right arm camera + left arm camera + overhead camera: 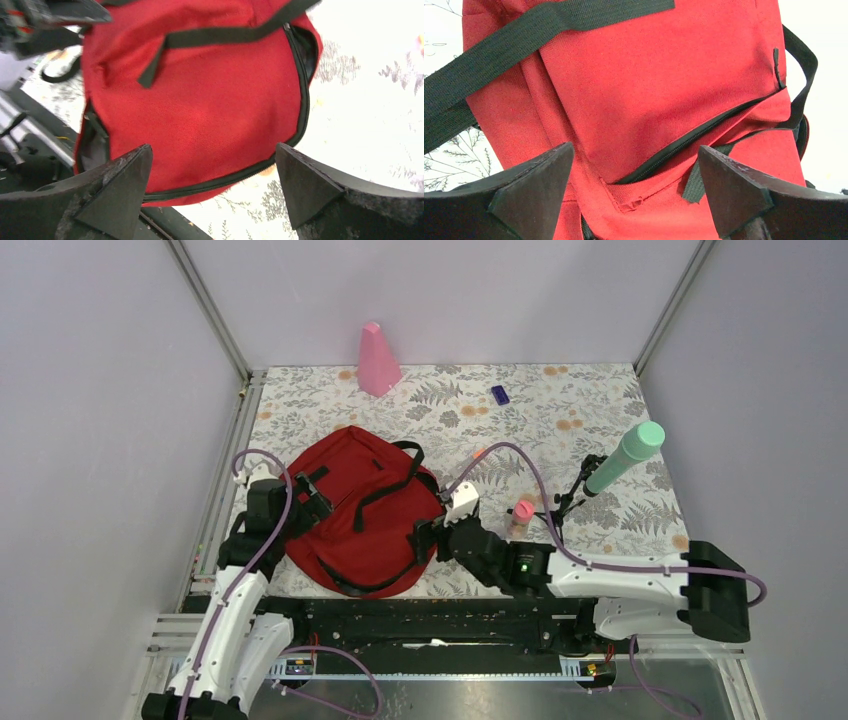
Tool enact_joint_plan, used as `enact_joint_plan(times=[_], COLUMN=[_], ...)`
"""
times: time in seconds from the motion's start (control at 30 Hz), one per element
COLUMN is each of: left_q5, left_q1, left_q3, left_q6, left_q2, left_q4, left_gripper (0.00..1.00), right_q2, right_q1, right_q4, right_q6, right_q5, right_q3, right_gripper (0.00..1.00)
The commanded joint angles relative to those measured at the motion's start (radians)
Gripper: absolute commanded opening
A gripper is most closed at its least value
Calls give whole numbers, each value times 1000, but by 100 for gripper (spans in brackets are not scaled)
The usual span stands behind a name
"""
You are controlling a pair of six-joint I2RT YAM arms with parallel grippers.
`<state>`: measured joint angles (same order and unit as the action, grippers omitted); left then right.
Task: Pack the student bag
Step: Place the book in the student bag, then zip the student bag at the center of the board.
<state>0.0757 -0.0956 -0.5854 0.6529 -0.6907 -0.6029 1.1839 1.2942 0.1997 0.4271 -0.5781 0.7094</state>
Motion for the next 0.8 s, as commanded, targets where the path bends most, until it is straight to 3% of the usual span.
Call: enact_joint_plan(times=[0.0,0.2,0.37,0.47,0.7,0.77], left_q5=[24,28,31,39,64,66], left_q1=[18,29,34,36,39,39], left_q3=[19,38,47,50,54,53], left_q6=[51,44,44,41,30,26], left_q2=[23,34,46,47,70,71], left_q4=[86,96,109,109,103,96], left_gripper=[99,99,99,99,99,99], right_q2=[92,193,288,329,384,390], right_q1=[-67,-175,-207,-225,-287,-314], right_q4=[-133,-100,-62,-59,-58,-58], right_q6=[173,253,257,256,248,228], right_q5=[3,234,363,395,407,387], right_q3=[60,83,128,156,206,219], right_gripper=[100,98,88,67,4,0])
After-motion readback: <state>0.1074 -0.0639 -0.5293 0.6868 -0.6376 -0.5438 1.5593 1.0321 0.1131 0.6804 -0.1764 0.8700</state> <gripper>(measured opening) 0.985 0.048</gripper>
